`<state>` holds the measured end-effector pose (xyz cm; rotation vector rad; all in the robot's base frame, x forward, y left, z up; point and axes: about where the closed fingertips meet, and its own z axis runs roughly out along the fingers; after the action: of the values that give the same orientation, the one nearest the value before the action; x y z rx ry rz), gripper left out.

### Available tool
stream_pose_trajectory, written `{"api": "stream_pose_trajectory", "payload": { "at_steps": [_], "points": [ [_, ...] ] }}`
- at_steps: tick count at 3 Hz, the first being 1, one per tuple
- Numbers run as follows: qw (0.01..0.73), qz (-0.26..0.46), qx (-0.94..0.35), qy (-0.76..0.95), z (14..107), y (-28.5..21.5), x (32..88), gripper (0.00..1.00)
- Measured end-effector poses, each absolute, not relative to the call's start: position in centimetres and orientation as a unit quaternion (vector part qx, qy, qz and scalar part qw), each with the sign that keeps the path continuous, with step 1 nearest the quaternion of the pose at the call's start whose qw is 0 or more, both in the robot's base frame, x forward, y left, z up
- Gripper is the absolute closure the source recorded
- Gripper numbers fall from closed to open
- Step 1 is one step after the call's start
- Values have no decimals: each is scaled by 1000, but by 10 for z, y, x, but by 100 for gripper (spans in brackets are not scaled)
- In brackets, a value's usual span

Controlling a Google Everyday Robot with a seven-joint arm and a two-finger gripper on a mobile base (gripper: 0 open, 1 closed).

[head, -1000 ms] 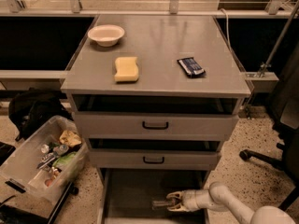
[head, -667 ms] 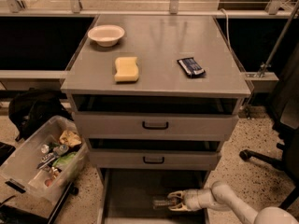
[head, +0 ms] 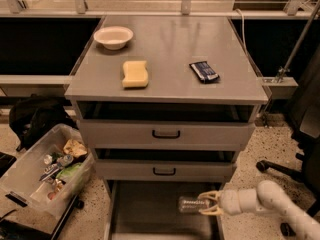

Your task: Pick water bottle from bottom drawer and place on counter

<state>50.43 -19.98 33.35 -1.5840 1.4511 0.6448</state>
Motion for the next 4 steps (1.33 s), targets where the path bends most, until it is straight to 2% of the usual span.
{"api": "stream_pose_trajectory", "payload": {
  "at_steps": [1, 3, 4],
  "points": [
    [451, 211, -641, 585, 439, -249, 516, 100],
    [449, 188, -654, 579, 469, -258, 524, 100],
    [460, 156, -661, 572, 510, -262, 505, 100]
  ]
}}
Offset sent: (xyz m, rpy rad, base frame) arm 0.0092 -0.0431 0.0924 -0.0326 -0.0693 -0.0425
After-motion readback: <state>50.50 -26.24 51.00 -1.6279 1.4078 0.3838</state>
